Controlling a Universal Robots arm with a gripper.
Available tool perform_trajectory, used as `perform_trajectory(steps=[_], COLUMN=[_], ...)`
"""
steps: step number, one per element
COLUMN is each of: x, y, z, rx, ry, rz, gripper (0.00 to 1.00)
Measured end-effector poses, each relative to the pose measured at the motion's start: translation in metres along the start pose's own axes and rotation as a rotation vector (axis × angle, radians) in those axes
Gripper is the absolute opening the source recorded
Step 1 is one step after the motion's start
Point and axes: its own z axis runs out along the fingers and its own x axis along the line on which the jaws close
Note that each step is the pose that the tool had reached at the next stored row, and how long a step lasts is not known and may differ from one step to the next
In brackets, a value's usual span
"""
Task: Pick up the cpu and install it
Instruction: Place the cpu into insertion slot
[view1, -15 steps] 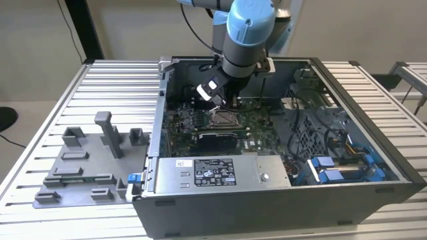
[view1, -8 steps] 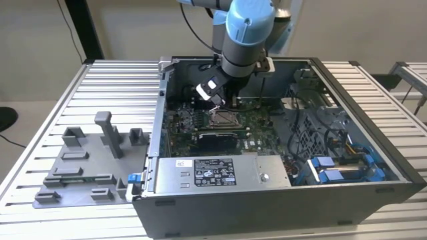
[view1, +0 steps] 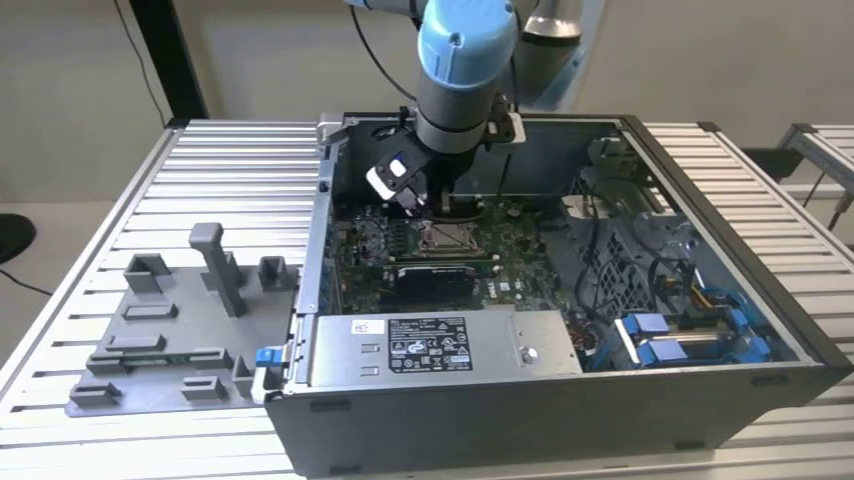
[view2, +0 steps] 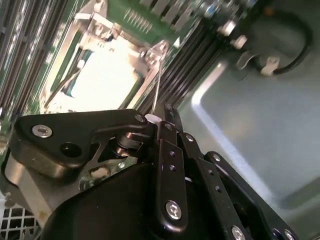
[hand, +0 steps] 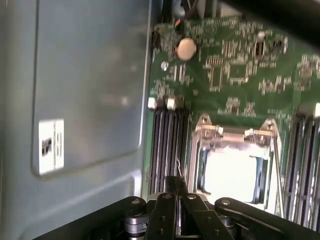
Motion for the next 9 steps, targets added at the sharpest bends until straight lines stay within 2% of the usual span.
perform_trajectory(steps=[2,4,7,9], x=[0.0006,0.0014,0.0017,0.0011], y=[-0.0091,-0.0181,-0.0234,-0.0235], z=[-0.0001,-0.0002,-0.0001,0.0011], rx=[-0.0002,-0.0034,-0.0054,-0.0054], ry=[-0.0001,-0.0003,-0.0003,-0.0004], rz=[0.000,-0.001,-0.002,-0.002], gripper=[0.00,0.00,0.00,0.00])
